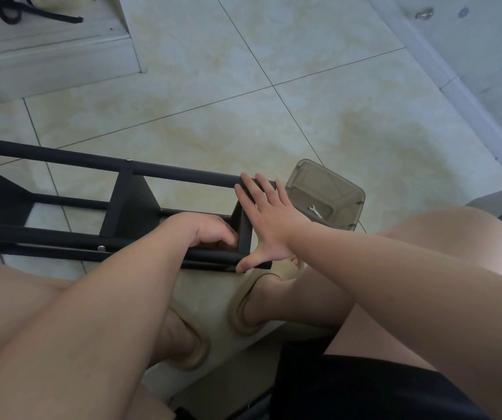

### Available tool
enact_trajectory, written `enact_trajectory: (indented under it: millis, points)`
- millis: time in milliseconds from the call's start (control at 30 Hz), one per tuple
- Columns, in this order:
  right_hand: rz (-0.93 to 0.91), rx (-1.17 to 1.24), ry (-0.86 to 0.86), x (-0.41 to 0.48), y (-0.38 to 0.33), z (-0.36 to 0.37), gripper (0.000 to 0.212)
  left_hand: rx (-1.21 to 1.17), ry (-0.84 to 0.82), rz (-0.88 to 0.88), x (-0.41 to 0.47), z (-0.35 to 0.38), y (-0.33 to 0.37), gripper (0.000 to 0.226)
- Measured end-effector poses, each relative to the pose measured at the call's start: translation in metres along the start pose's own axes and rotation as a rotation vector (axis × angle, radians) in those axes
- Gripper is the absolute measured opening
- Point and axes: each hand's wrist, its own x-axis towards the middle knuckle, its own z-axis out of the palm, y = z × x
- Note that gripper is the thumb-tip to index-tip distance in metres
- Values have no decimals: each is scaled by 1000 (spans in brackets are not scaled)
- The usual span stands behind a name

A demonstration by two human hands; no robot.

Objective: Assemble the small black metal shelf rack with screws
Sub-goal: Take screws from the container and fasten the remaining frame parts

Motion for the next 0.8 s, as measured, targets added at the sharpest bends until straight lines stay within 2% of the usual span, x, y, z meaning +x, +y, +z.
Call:
enact_trajectory:
  millis: [367,567,667,800]
  points:
    - [1,-1,4,0,0,0,155,-44,-40,-15,-3,-2,-1,16]
    - [1,-2,9,-1,0,-1,154,-69,-58,-83,-2,-1,1,29]
    - [-1,3,6,-1,0,-1,154,-16,-32,-69,-2,0,2,17]
    - [-4,2,8,-1,0,-1,154,-3,-7,-2,-5,1,3,31]
